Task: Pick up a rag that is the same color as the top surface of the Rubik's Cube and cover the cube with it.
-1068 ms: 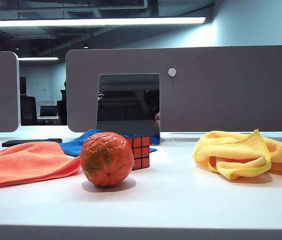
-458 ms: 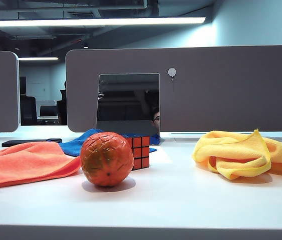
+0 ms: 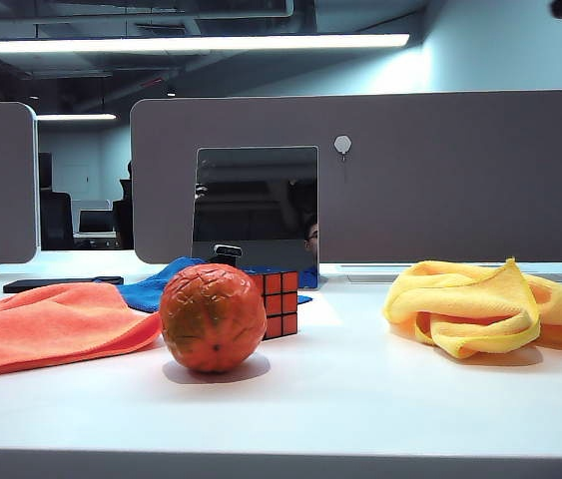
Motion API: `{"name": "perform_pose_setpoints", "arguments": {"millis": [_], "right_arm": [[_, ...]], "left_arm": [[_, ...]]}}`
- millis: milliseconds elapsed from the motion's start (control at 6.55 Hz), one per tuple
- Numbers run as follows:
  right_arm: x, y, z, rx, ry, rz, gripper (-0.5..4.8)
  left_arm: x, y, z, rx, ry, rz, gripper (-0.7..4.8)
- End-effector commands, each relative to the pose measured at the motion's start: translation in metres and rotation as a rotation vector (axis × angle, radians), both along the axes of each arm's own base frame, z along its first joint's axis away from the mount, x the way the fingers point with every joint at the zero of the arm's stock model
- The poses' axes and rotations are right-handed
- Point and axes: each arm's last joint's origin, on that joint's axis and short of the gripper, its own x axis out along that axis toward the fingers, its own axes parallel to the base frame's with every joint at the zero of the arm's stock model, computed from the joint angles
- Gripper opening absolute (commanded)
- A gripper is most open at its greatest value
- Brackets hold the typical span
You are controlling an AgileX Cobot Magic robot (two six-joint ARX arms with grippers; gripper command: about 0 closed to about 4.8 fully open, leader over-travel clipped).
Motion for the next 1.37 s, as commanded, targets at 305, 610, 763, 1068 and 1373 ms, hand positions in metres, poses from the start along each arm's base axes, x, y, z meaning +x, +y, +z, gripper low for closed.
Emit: {"name": "perform_pose_setpoints", "arguments": {"millis": [305, 610, 763, 1068, 1373], "right_arm": [[0.047, 0.056, 0.014, -0.05, 0.149, 0.09, -0.05], [0.048, 0.057, 0.014, -0.045, 0.149, 0.103, -0.05], [0.053, 0.06, 0.019, 0.027, 0.113, 0.108, -0.05], [0.07, 0.071, 0.003, 0.028, 0.19, 0.196, -0.05], [0.073, 0.072, 0.001, 0.027, 0.191, 0.196, -0.05]], "left_arm": [[0.061, -0.012, 0.024, 0.007, -0.03, 0.065, -0.05], [0.131, -0.029, 0.016, -0.012, -0.097, 0.066, -0.03], [0.197, -0.043, 0.006, 0.01, -0.024, 0.089, 1.46], [0.244, -0.03, -0.015, 0.011, 0.093, 0.245, 3.1], [0.301, -0.018, -0.068, 0.009, 0.22, 0.237, 3.77]]}}
